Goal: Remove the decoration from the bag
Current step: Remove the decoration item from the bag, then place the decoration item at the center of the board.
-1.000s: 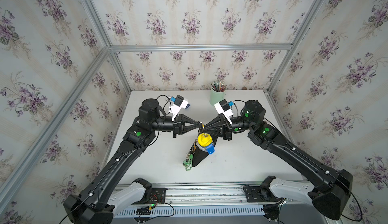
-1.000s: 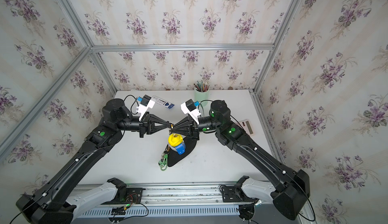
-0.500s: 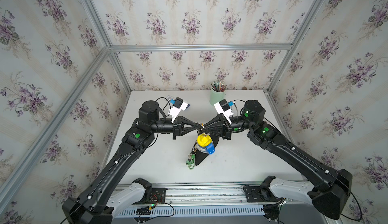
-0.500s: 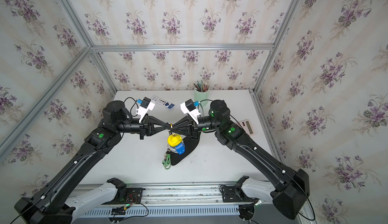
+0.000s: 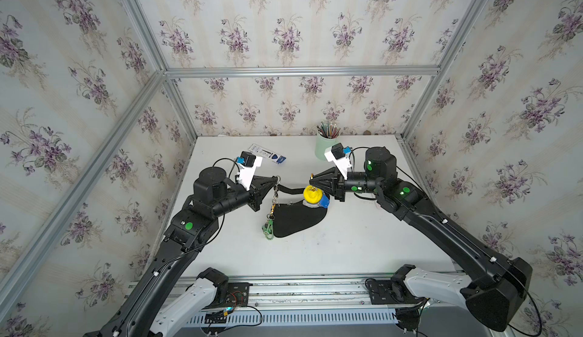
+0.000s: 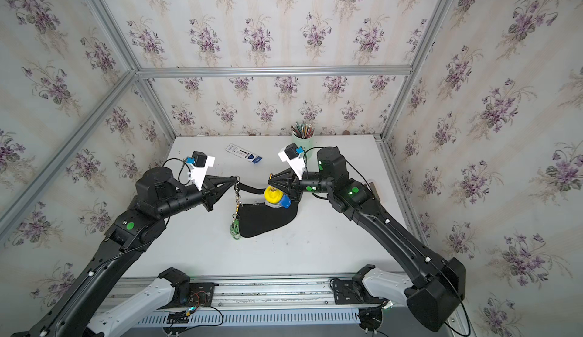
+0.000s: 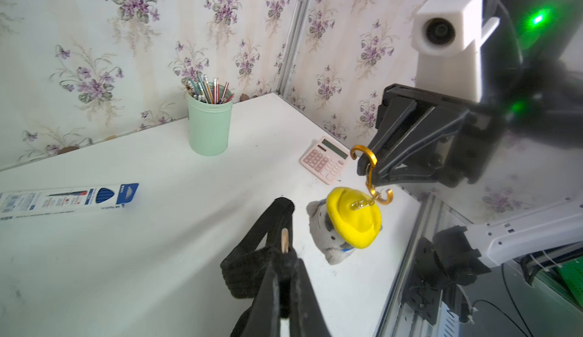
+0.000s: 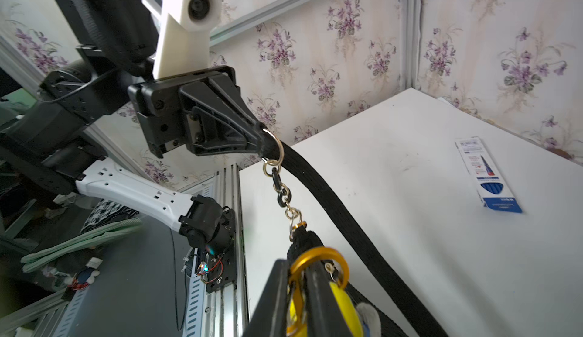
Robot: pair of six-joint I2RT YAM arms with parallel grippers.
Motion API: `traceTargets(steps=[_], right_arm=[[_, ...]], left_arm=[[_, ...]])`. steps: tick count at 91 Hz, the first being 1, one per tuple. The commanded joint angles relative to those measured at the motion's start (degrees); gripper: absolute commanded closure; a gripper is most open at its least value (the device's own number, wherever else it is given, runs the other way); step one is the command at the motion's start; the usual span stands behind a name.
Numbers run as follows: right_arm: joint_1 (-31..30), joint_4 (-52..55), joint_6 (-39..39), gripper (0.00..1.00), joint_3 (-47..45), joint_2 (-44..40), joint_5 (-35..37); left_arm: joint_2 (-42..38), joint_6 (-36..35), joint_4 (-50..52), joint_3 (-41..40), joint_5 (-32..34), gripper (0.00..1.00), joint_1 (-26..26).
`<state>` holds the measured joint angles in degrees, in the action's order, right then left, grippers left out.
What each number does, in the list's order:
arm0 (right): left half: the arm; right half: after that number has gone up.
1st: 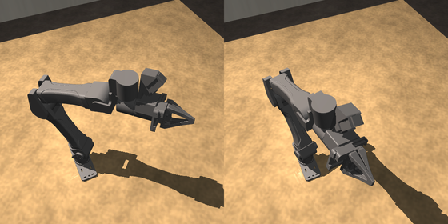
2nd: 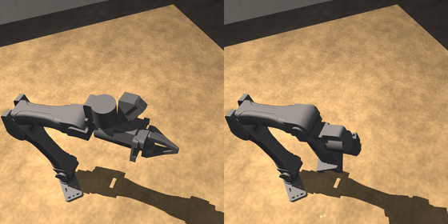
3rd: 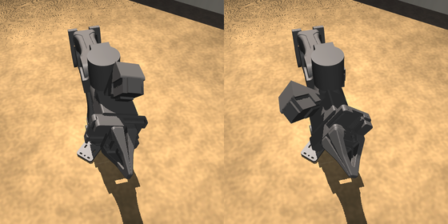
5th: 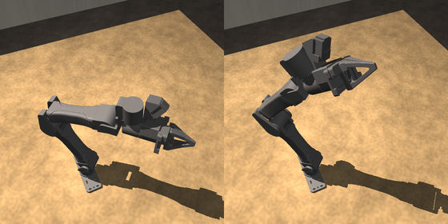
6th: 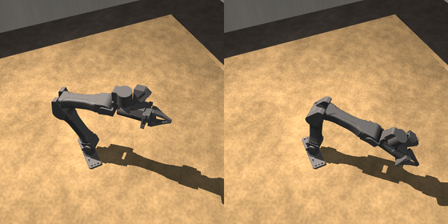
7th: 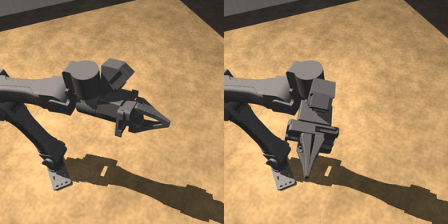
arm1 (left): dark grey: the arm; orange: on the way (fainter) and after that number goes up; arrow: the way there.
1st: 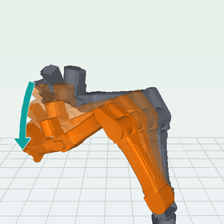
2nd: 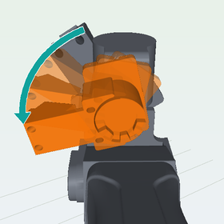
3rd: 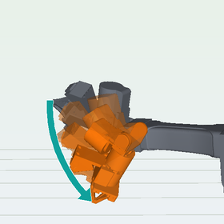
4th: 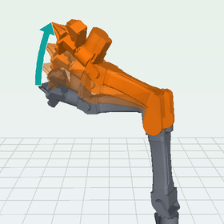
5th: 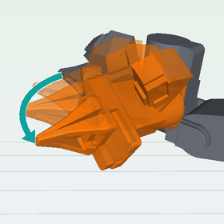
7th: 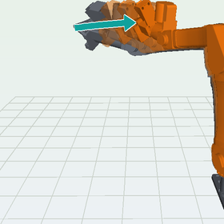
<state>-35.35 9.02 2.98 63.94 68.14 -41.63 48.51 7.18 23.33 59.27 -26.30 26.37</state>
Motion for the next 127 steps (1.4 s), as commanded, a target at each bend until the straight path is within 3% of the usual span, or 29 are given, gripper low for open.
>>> traceTargets(steps=[1, 39, 65, 94, 127], right_arm=[[0.7, 2.7, -0.6, 0.85, 0.6, 0.3, 5.8], [0.7, 12.7, 0.6, 0.85, 3.9, 6.2, 26.6], [1.4, 16.3, 3.7, 0.84, 4.4, 16.0, 42.8], [3.2, 16.0, 4.9, 0.82, 5.3, 27.3, 45.0], [3.7, 18.8, 5.3, 0.76, 13.6, 38.1, 40.0]], left_arm=[[-0.3, -1.1, 0.5, 1.1, 5.1, 1.00, 0.0], [-3.2, -2.8, 12.6, 9.4, 27.5, 1.00, 0.0], [-4.5, -3.7, 14.4, 9.4, 30.0, 1.00, 0.0], [-4.3, -3.3, 13.7, 8.3, 29.0, 1.00, 0.0], [-4.8, -3.7, 14.6, 8.6, 29.7, 1.00, 0.0]])
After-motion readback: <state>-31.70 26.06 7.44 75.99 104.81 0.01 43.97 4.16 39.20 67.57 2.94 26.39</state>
